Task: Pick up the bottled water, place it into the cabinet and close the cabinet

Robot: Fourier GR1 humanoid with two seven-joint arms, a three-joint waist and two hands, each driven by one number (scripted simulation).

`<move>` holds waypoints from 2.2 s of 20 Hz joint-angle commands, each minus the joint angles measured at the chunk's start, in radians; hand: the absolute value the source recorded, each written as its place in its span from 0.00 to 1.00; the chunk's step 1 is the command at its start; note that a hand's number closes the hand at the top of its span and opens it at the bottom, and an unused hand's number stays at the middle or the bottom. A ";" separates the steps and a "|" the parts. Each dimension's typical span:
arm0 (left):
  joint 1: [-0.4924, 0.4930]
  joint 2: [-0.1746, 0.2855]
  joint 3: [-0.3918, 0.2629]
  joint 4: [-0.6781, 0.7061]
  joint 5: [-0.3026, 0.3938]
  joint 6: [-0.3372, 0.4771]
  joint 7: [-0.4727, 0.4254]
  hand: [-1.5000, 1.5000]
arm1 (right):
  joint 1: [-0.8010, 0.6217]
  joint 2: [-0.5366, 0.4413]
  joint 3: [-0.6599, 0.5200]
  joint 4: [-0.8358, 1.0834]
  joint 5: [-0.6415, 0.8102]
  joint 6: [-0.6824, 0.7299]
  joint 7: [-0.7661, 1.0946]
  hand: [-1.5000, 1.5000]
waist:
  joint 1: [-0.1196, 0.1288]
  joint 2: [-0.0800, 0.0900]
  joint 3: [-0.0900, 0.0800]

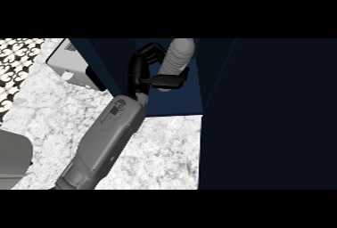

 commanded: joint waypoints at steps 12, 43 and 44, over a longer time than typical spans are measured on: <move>-0.217 -0.004 0.118 0.571 -0.057 0.017 -0.286 1.00 | 0.011 -0.006 0.017 0.025 -0.017 0.014 -0.003 0.00 | -0.016 0.013 0.000; -0.282 0.116 0.208 0.710 -0.063 -0.058 -0.413 0.00 | 0.014 -0.021 0.018 -0.026 -0.001 -0.001 -0.006 0.00 | -0.011 0.015 -0.002; -0.275 0.099 0.222 0.700 -0.050 -0.060 -0.445 0.00 | 0.010 -0.014 0.033 -0.012 0.014 0.001 -0.022 0.00 | -0.014 0.017 -0.001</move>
